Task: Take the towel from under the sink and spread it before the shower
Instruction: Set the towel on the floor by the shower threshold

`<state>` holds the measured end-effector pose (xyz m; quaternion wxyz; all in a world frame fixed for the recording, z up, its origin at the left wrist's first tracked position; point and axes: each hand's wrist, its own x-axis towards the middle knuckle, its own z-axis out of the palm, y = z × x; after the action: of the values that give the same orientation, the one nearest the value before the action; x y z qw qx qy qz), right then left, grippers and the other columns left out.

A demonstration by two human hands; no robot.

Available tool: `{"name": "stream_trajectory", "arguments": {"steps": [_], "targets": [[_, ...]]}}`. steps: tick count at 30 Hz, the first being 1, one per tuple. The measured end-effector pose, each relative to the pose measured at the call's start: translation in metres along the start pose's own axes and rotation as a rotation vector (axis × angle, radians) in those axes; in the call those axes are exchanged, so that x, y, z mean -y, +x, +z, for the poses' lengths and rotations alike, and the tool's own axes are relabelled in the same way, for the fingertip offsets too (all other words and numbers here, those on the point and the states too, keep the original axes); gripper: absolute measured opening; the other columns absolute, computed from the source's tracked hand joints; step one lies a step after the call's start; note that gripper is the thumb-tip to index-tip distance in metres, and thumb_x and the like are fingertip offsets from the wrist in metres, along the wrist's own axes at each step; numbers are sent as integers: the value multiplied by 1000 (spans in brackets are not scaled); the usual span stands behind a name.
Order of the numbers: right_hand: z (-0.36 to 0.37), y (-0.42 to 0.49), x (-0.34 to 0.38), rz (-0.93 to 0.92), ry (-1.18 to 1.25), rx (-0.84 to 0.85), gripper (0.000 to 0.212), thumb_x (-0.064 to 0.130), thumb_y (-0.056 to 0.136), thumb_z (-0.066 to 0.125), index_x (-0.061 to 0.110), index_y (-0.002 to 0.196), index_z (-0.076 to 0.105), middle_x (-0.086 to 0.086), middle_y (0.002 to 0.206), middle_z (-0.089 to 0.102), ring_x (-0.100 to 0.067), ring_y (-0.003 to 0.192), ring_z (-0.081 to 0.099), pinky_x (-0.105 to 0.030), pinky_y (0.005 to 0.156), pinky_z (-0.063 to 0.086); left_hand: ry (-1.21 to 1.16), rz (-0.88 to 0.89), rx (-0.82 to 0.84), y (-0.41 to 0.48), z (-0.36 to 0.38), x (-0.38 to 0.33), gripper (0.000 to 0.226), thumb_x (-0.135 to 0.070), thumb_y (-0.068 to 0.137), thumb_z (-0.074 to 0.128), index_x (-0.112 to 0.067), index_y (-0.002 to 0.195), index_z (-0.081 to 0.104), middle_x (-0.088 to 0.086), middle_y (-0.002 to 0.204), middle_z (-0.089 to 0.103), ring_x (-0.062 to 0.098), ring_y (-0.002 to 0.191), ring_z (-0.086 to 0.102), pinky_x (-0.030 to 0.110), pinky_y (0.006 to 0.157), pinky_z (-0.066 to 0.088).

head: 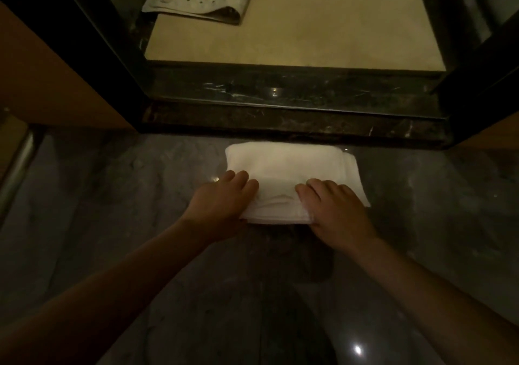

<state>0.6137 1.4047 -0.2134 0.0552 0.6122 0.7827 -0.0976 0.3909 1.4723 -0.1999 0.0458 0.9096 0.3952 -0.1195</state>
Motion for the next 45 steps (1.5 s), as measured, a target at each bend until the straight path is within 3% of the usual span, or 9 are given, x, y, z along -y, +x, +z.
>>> {"name": "stream_trajectory", "arguments": {"steps": [3, 7, 11, 16, 22, 26, 30, 37, 45], "targets": [[2, -3, 1, -31, -30, 24, 65, 33, 70, 71, 19, 127, 44, -5, 122, 52, -26, 104, 54, -40, 85, 46, 38, 43, 22, -5, -1, 2, 59, -44, 79, 64, -23, 126, 34, 2, 124, 43, 20, 105, 47, 33, 64, 43], [-2, 6, -3, -86, -91, 6, 68, 66, 73, 46, 22, 124, 45, -4, 116, 53, -24, 98, 53, -38, 78, 46, 47, 31, 22, -9, -6, 4, 61, -46, 81, 64, -23, 129, 33, 2, 128, 43, 19, 108, 48, 35, 73, 50], [0, 12, 1, -96, -107, -51, 66, 74, 75, 33, 23, 114, 48, -3, 105, 53, -22, 89, 52, -35, 70, 43, 69, 44, 16, -16, -6, 1, 60, -50, 82, 62, -23, 129, 34, 2, 128, 44, 19, 107, 49, 35, 74, 51], [4, 17, 9, -103, -129, -74, 61, 66, 75, 42, 21, 116, 46, -4, 109, 53, -23, 93, 51, -37, 75, 41, 36, 10, 5, -21, -3, -3, 59, -48, 83, 62, -22, 130, 36, 2, 127, 44, 19, 107, 49, 35, 75, 52], [3, 22, 16, -115, -55, -99, 63, 66, 82, 28, 20, 120, 47, -5, 112, 54, -24, 95, 53, -38, 76, 43, -66, -70, -5, -15, 2, -6, 58, -60, 80, 57, -25, 124, 43, 1, 121, 46, 18, 103, 48, 31, 69, 42], [7, 23, 11, -116, -82, -65, 58, 58, 84, 47, 20, 127, 42, -6, 120, 51, -25, 103, 51, -39, 81, 41, -39, -41, -69, -12, 6, -12, 63, -69, 78, 49, -26, 123, 47, 1, 120, 48, 19, 103, 49, 34, 73, 44], [4, 26, 10, -124, -121, -26, 62, 52, 80, 57, 19, 130, 39, -7, 123, 49, -27, 105, 50, -40, 80, 41, -36, -14, -108, -2, 4, -18, 56, -51, 79, 61, -24, 126, 45, 4, 124, 49, 21, 107, 49, 37, 83, 46], [-3, 33, 9, 6, -36, -102, 25, 15, 89, 50, 14, 115, 51, -10, 109, 54, -27, 93, 54, -34, 65, 37, 27, -51, -184, 11, -3, -29, 34, -22, 86, 53, -19, 119, 49, 4, 109, 58, 22, 92, 54, 35, 77, 46], [-32, 26, -43, 17, -110, -98, 32, 13, 88, 56, 16, 120, 51, -11, 116, 52, -30, 98, 57, -35, 66, 42, -83, -120, -257, 10, -1, -41, 57, -48, 80, 62, -21, 126, 42, 5, 121, 52, 24, 104, 52, 38, 79, 45]]}}
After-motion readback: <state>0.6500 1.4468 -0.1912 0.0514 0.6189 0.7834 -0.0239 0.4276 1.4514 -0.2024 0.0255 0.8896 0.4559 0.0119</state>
